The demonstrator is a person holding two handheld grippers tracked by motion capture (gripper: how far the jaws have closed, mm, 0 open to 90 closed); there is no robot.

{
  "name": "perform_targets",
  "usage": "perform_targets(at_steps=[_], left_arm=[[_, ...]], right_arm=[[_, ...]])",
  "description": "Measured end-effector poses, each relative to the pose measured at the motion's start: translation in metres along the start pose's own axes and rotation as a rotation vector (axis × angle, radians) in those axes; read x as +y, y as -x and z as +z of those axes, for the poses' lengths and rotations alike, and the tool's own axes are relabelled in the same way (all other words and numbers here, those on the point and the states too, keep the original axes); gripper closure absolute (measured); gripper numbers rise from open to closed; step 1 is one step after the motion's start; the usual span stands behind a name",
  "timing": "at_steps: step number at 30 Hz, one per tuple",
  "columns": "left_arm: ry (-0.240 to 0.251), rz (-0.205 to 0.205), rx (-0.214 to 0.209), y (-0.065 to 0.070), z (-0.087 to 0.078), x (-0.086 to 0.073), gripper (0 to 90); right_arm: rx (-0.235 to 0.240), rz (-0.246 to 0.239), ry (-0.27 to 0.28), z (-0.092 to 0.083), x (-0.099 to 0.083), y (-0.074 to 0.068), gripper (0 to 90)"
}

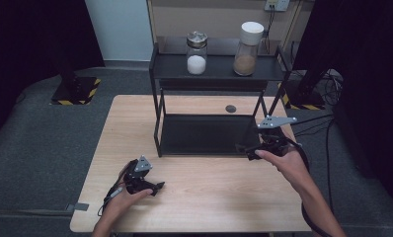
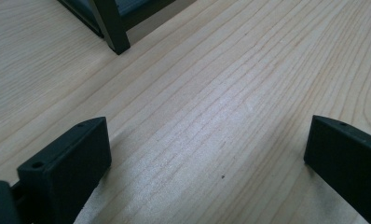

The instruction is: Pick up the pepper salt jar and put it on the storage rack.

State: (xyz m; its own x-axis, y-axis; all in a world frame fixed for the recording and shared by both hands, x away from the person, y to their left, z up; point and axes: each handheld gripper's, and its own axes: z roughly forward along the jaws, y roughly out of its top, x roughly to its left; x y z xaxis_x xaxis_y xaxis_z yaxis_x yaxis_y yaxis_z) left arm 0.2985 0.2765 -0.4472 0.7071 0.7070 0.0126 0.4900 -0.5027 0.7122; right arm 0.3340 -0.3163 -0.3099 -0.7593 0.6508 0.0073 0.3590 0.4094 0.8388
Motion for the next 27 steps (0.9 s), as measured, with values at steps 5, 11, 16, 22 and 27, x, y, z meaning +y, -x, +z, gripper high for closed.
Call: perform_targets(at_steps=[5,11,16,22,27], left_arm=[[0.0,0.0,0.0,0.0,0.0,0.0,0.0],[0.001,-0.001,0.001,0.0,0.0,0.0,0.0],[0.0,-0.001,0.001,0.0,0.0,0.0,0.0],[0.0,-0.001,0.001,0.0,0.0,0.0,0.0],[0.0,-0.002,0.002,0.001,0.0,0.0,0.0]], right_arm=[[0.01,0.004,-0.007,0.004,-0.009,-0.001,4.1],[0.016,0.004,-0.008,0.008,-0.019,-0.002,3.9],[0.017,0.012,-0.014,0.012,-0.028,-0.003,3.9],[0.02,0.017,-0.026,0.017,-0.042,-0.005,3.9],[0.026,0.023,-0.039,0.023,-0.055,-0.008,3.9]])
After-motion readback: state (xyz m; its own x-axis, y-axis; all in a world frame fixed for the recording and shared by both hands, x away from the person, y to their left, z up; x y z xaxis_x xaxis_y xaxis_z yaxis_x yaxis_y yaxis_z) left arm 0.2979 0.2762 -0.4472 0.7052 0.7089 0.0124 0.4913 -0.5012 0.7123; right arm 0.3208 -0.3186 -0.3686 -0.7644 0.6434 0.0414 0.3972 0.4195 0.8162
